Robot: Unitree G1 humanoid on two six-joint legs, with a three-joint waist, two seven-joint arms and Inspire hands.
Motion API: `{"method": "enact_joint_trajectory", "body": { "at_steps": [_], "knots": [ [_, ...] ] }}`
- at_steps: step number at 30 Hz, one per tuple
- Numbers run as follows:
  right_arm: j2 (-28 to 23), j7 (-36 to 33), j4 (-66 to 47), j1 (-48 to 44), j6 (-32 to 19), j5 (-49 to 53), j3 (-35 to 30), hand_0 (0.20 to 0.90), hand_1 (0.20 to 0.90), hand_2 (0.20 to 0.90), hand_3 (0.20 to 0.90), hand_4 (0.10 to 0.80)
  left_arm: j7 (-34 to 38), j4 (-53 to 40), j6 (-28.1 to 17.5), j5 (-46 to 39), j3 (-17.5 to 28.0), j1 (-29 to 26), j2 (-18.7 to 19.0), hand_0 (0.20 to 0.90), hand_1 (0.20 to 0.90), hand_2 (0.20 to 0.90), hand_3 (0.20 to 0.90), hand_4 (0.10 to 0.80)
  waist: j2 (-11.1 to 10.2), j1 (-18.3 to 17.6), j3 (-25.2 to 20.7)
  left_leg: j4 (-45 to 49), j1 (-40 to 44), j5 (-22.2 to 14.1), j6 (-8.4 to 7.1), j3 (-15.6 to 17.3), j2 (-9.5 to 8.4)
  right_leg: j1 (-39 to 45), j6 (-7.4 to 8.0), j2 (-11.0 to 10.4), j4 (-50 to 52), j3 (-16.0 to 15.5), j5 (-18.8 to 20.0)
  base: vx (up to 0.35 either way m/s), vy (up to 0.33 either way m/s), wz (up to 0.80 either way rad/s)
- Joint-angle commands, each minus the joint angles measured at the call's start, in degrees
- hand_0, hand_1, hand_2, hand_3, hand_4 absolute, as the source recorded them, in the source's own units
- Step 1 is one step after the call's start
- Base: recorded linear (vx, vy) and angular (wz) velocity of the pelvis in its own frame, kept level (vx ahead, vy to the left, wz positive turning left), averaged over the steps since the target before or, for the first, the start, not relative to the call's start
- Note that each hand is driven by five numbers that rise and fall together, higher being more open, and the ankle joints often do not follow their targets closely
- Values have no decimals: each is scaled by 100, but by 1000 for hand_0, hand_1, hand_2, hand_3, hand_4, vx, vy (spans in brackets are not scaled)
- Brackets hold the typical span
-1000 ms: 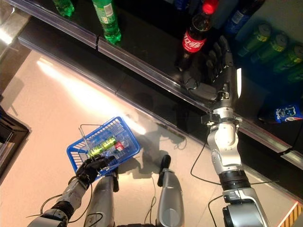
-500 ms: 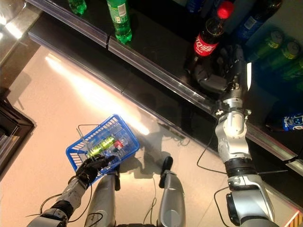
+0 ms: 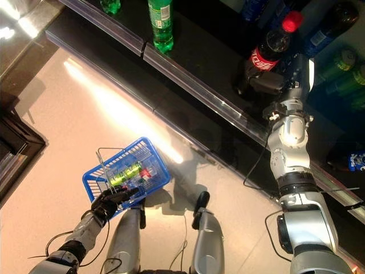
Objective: Pick up the drink and place into the basket.
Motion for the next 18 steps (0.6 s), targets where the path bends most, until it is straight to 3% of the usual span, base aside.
{"method": "enact_joint_trajectory", "body": {
  "at_steps": [1,8,9,10,11,12,13,18],
  "knots": [
    [-673,56,-237,-830,-432,76,37,900,900,900,900,800,-294,-717,-511,57,-244,246,534,300,300,300,200,100,-39,89,-310,473,-50,-118,251,196,76,273,180,-272,-261,229,213,0,0,0],
    [-625,83,-278,-1038,-349,-35,199,900,900,900,900,800,-259,-746,-520,58,-292,224,502,300,300,300,200,100,-31,124,-289,420,-37,-99,263,188,46,263,178,-277,-252,208,204,0,0,0],
    [-614,99,-283,-1054,-343,-43,214,801,801,801,785,685,-270,-736,-517,52,-291,218,517,300,300,300,200,100,-34,127,-291,414,-37,-98,264,188,45,258,179,-275,-250,208,202,0,0,0],
    [-614,120,-287,-1058,-347,-54,229,601,601,601,551,451,-281,-726,-520,49,-295,214,528,300,300,300,200,100,-37,130,-287,426,-45,-103,268,185,47,245,178,-281,-231,205,200,0,0,0],
    [-606,114,-299,-1070,-353,-112,242,547,547,547,488,388,-284,-718,-525,47,-303,208,528,300,300,300,200,100,-36,133,-283,426,-44,-104,269,181,42,242,179,-281,-227,202,200,0,0,0],
    [-606,98,-313,-1079,-351,-129,254,335,335,335,241,141,-285,-713,-527,51,-301,205,525,300,300,300,200,100,-38,132,-284,428,-48,-105,270,182,42,237,178,-282,-224,203,199,0,0,0],
    [-615,64,-324,-1114,-326,-153,290,300,300,300,200,100,-299,-693,-524,46,-300,187,531,300,300,300,200,100,-40,133,-284,438,-61,-107,272,180,41,221,176,-284,-211,204,196,0,0,0],
    [-629,-14,-261,-1174,-328,-162,323,300,300,300,200,100,-322,-685,-529,23,-326,177,527,300,300,300,200,100,-26,130,-264,439,-63,-116,279,188,37,199,175,-292,-192,201,188,0,0,0]
  ]
}}
